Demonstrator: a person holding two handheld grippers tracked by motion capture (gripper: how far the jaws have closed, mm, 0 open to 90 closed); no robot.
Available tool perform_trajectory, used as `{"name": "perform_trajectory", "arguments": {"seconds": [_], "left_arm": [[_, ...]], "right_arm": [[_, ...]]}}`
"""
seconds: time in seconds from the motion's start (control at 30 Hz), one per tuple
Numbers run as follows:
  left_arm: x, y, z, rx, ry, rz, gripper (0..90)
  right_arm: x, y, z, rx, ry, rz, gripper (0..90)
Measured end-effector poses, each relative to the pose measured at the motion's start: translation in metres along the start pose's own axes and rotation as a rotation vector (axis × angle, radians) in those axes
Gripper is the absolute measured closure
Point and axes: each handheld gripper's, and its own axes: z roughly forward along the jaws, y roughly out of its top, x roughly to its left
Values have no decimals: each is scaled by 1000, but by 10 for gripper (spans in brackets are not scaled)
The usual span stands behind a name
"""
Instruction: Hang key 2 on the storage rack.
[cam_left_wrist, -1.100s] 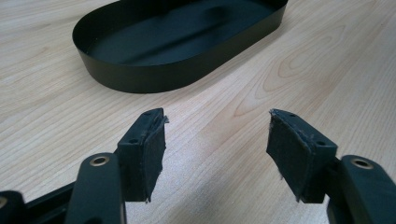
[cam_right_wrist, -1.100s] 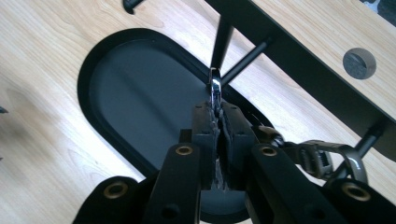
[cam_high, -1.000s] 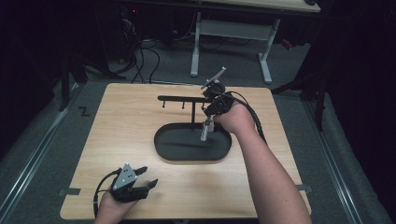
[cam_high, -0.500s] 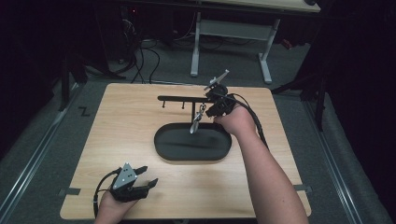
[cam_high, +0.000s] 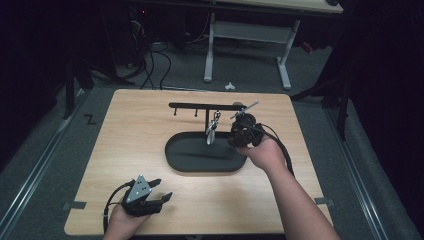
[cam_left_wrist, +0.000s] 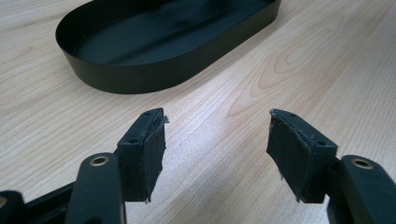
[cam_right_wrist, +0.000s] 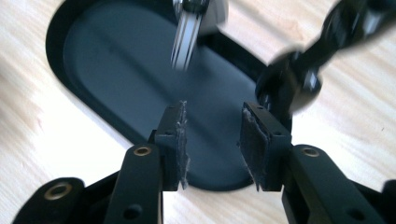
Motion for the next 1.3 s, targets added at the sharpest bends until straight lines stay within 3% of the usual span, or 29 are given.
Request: {"name": "perform_trajectory", "arguments": {"seconds": [0.1,0.3,0.53,0.87,1.3], "left_arm": [[-1,0,1,5,-1,1,373],[-3,1,1,6,-1,4,372],[-4,1,2,10,-3,8,372],[-8,1,5,22,-6,14,372],[-13,-3,7,29,0,-12,371]], "right_arm": [[1,-11,1,-8,3,-2,588],[4,-52,8,-44,10,11,493],[5,-83,14,-87,-5,24,467],[-8,-136,17,-188,-25,88,383],[-7,-200,22,-343,-71,133,318]]}}
